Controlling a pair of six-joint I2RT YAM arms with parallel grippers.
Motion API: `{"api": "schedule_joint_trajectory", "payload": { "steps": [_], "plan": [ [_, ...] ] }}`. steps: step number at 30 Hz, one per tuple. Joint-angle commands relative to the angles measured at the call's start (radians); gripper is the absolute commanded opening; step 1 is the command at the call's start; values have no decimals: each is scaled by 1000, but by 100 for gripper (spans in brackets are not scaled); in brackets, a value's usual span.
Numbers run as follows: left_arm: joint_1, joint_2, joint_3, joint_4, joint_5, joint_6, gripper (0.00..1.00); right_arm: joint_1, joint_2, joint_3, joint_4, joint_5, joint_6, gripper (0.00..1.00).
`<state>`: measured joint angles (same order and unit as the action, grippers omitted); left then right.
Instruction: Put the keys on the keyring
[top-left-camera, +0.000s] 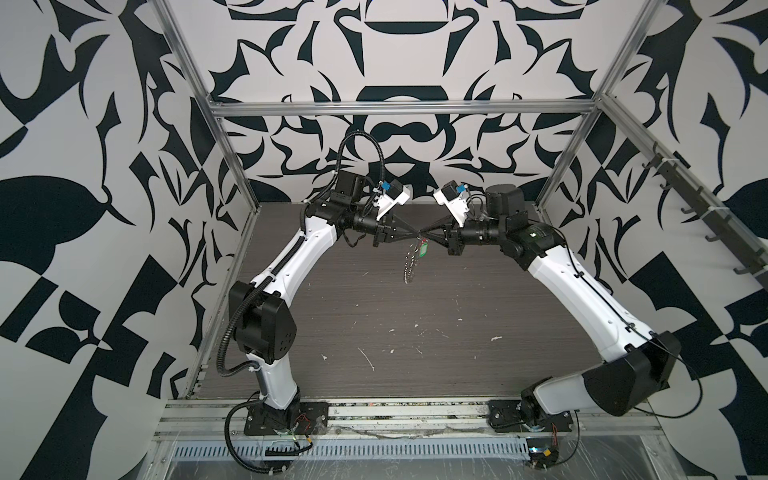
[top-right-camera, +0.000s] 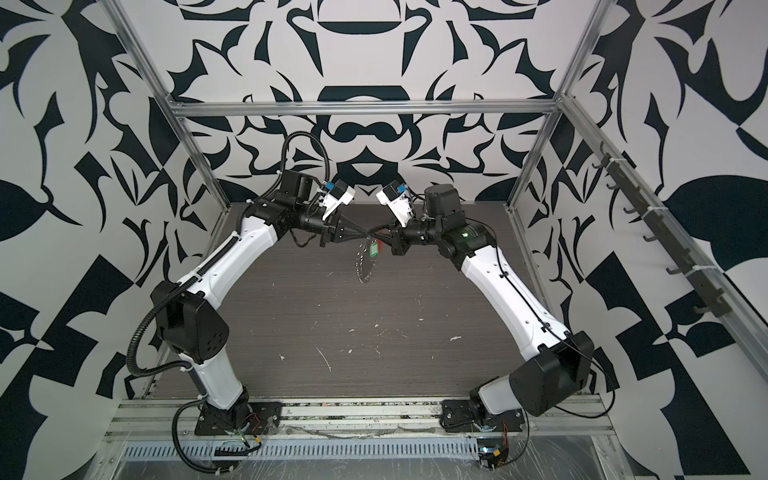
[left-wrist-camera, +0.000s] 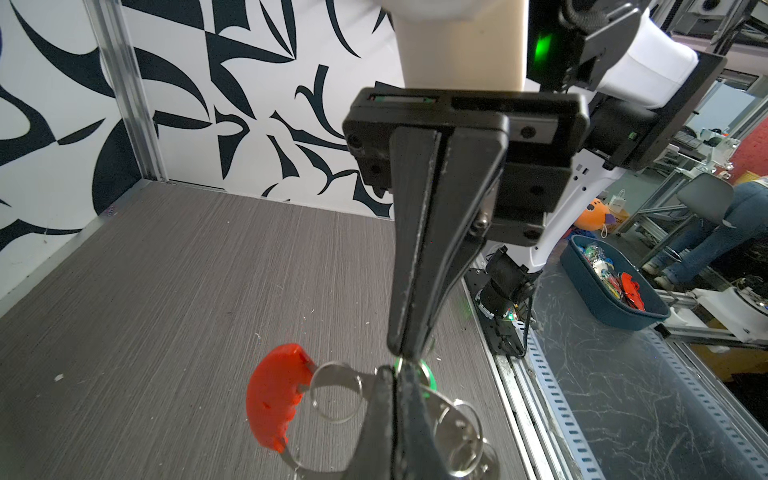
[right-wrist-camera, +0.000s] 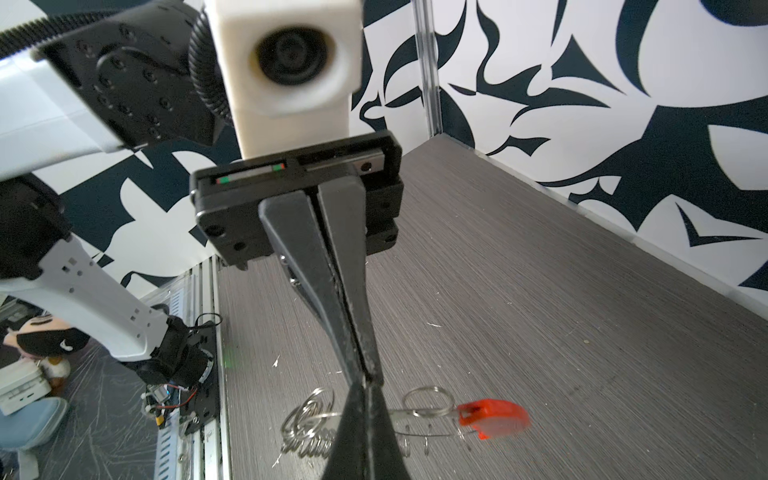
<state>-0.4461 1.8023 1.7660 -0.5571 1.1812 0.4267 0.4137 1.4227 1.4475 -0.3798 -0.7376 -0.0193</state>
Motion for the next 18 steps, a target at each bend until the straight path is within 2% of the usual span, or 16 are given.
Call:
{"api": "schedule_joint_trajectory", "payload": {
  "steps": [1,3,7,12,18],
  "plan": [
    [10,-19,-69,285,49,-232,0,-24,-100,-76,188,97,97,16],
    [16,-52,-168,564,0,-435,0,-65,-146,-148,264,113,160,25],
    [15,-92,-278,837,-95,-598,0,-107,-214,-266,393,133,235,29],
    [2,-95,-336,1031,-155,-750,0,-107,-204,-297,408,127,238,31],
    [-21,-86,-352,1092,-163,-782,0,-107,-169,-274,412,126,208,36]
  ]
}}
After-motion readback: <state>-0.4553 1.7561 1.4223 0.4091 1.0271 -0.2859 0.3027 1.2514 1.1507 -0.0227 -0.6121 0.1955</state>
